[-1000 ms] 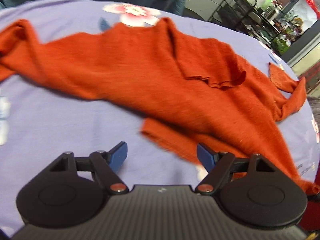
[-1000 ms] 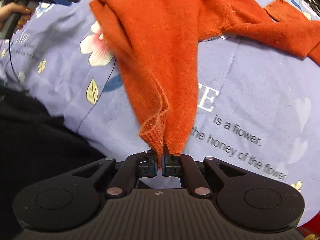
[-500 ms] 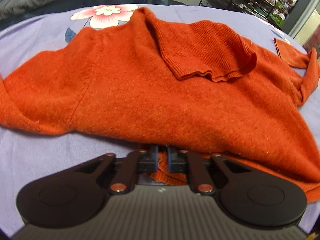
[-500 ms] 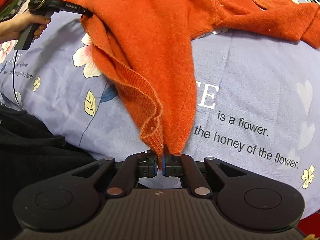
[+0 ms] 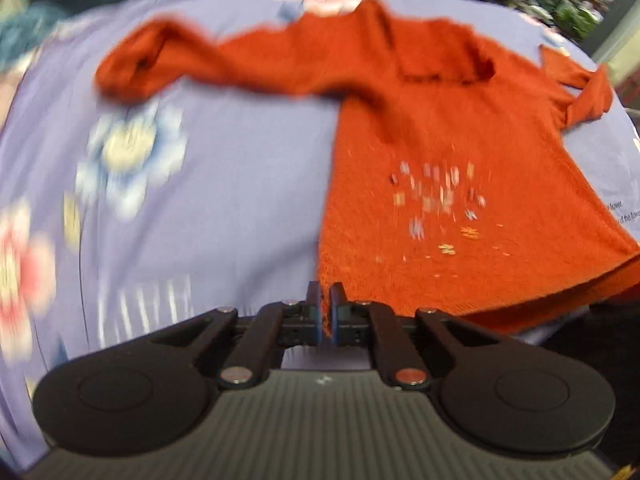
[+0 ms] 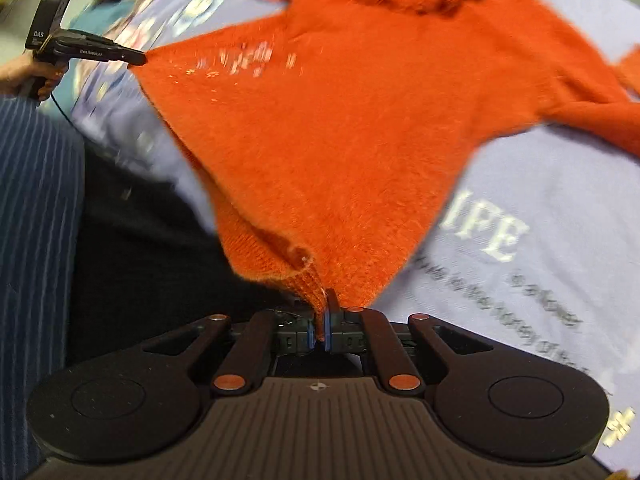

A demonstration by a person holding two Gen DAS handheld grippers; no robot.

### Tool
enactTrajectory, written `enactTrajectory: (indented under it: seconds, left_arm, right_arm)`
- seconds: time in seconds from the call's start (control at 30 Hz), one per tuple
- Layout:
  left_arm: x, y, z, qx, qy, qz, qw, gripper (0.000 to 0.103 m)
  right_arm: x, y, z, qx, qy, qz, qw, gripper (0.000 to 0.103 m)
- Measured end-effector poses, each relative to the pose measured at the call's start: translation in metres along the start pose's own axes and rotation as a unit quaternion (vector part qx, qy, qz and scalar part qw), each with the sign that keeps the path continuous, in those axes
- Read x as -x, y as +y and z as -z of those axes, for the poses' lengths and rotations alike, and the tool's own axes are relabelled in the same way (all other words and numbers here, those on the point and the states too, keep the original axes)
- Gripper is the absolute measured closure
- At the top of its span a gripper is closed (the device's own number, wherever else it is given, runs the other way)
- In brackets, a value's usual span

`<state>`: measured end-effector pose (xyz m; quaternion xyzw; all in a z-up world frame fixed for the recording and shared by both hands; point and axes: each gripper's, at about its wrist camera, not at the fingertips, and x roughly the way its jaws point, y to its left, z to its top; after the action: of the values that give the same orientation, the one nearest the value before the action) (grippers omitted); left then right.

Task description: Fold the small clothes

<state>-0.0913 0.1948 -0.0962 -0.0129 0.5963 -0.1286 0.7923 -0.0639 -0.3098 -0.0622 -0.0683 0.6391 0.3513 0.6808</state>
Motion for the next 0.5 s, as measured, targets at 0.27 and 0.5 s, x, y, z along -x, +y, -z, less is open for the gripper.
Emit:
enactTrajectory:
  seconds: [0.27, 0.5]
  left_arm:
    - [-0.053, -0.008, 0.05, 0.039, 0.032, -0.026, 0.9984, 0.098]
    - [-0.051, 0.004, 0.051, 0.033, 0.048, -0.067, 0.9961, 0.067]
  right_arm:
    - [-0.073, 0.009, 0.0, 0.059, 0.069, -0.002, 0.996, 0.095]
    - [-0.1, -0.004, 0.026, 0.014, 0.112, 0.016, 0.993, 0.073]
